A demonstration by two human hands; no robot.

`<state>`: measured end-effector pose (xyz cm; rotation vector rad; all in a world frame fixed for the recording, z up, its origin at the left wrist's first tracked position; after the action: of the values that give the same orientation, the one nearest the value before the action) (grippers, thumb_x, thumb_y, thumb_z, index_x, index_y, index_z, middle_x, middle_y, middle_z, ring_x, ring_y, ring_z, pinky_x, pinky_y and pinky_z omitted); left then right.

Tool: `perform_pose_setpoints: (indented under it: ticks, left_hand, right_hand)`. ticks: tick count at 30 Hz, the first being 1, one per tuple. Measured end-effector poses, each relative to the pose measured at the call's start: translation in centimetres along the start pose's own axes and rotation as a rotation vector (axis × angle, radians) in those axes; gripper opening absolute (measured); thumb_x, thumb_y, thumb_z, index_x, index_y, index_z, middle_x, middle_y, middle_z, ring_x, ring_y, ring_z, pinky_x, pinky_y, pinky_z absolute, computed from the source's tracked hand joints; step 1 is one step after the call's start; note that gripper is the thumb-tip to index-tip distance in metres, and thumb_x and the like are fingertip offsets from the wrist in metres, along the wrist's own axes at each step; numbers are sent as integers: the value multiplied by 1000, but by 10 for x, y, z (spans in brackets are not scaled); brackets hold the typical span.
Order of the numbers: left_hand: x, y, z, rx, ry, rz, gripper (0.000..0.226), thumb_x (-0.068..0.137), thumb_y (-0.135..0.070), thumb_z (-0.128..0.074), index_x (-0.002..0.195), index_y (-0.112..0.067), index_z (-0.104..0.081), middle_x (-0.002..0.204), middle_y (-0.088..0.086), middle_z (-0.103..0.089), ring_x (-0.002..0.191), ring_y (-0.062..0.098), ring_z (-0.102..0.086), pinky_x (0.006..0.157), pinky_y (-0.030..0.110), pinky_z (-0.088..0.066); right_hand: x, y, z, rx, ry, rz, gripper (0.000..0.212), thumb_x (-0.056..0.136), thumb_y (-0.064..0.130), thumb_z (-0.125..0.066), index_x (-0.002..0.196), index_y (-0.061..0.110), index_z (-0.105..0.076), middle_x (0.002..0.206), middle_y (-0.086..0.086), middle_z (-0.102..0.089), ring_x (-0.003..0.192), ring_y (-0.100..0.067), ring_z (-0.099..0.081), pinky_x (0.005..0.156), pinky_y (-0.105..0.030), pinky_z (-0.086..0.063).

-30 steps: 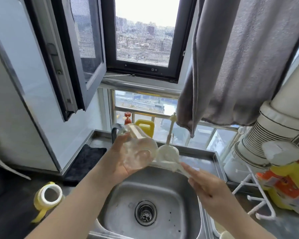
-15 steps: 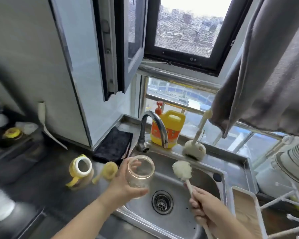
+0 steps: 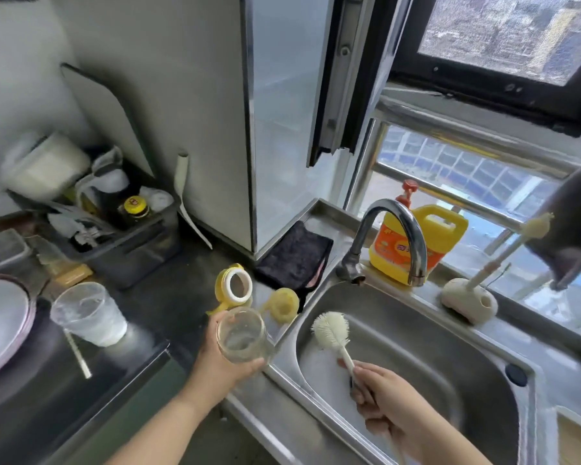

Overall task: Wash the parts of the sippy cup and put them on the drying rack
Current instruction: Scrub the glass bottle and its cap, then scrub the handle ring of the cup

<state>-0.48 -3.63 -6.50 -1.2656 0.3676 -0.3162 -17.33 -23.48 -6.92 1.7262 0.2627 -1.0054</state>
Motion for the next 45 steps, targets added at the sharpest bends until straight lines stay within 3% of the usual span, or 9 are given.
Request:
perform_pose_setpoints:
  ticks: [3, 8, 11, 24, 29, 33, 37, 41, 45]
  left_hand:
    - [7, 13, 6, 32, -45, 16, 85, 51, 0, -89, 101, -51, -44, 105, -28, -56, 96, -22, -51, 74, -3, -36]
    - [23, 21, -1, 71, -39, -3, 77, 53, 6, -87, 106, -33, -47, 111, -23, -48, 99, -19, -45, 77, -3, -33]
    - [30, 27, -4, 99, -56, 5, 78, 52, 6, -87, 113, -25, -48, 108, -22, -47, 102, 0, -44, 77, -3, -31]
    - [43, 59, 8, 250, -38, 146, 88, 57, 1, -85, 130, -25, -43, 121, -1, -52, 117, 22, -46, 93, 30, -37]
    - [30, 57, 19, 279, -40, 270, 96, 71, 5, -65, 150, -23, -18, 147, 4, -23, 138, 24, -25, 112, 44, -28]
    - [29, -11, 32, 358, -162, -56, 76, 68, -10, -60, 140, -14, -36, 138, 4, -34, 128, 21, -36, 108, 43, -33]
    - [48, -98, -7, 352, 25, -306, 46, 80, -5, -59, 122, -23, -50, 115, -14, -46, 106, -6, -42, 98, 22, -38]
    - [67, -171, -74, 372, 238, -508, 34, 84, -37, -50, 115, -24, -57, 107, -22, -49, 100, -11, -45, 86, -1, -30]
    - [91, -213, -132, 381, 372, -564, 28, 97, -26, -49, 123, -17, -55, 115, -10, -53, 109, 5, -48, 94, 16, -37]
  right_hand:
    - [7, -2, -9, -1, -10, -5, 28, 101, 15, -38, 112, 14, -63, 54, -3, -43, 43, -11, -23, 38, -12, -17]
    - [17, 0, -20, -25, -14, -17, 25, 101, 19, -40, 112, 17, -63, 54, -2, -44, 42, -10, -25, 39, -13, -17]
    - [22, 0, -22, -34, -25, -25, 25, 102, 18, -39, 111, 16, -63, 53, -1, -43, 41, -10, -24, 38, -13, -17]
    - [32, -1, -35, -4, -2, -40, 25, 101, 19, -40, 111, 16, -63, 54, -1, -44, 40, -9, -24, 37, -13, -17]
    - [28, 2, -34, 17, 28, -25, 24, 102, 19, -41, 113, 16, -63, 56, -2, -46, 41, -9, -25, 38, -14, -17]
    - [20, 6, -21, 34, 19, 26, 26, 102, 19, -40, 118, 25, -60, 56, -1, -47, 42, -10, -25, 40, -15, -18]
    - [4, 18, 15, 113, -93, 118, 26, 102, 22, -41, 116, 36, -57, 57, -2, -42, 42, -9, -26, 41, -15, -16]
    - [-20, 43, 66, 132, -284, 218, 31, 102, 17, -39, 116, 41, -51, 53, 1, -40, 40, -7, -29, 36, -16, -20]
    - [-32, 84, 105, 167, -364, 277, 29, 103, 18, -37, 120, 38, -49, 55, 2, -42, 40, -4, -29, 35, -16, -23]
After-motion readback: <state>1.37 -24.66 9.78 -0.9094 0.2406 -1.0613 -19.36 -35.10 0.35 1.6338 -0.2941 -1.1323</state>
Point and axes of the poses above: each hand's wrist, its own x-axis towards the middle knuckle, its own z-axis out of the back of the hand, y = z × x, the point moved 7 cm from there along x, towards the middle knuckle
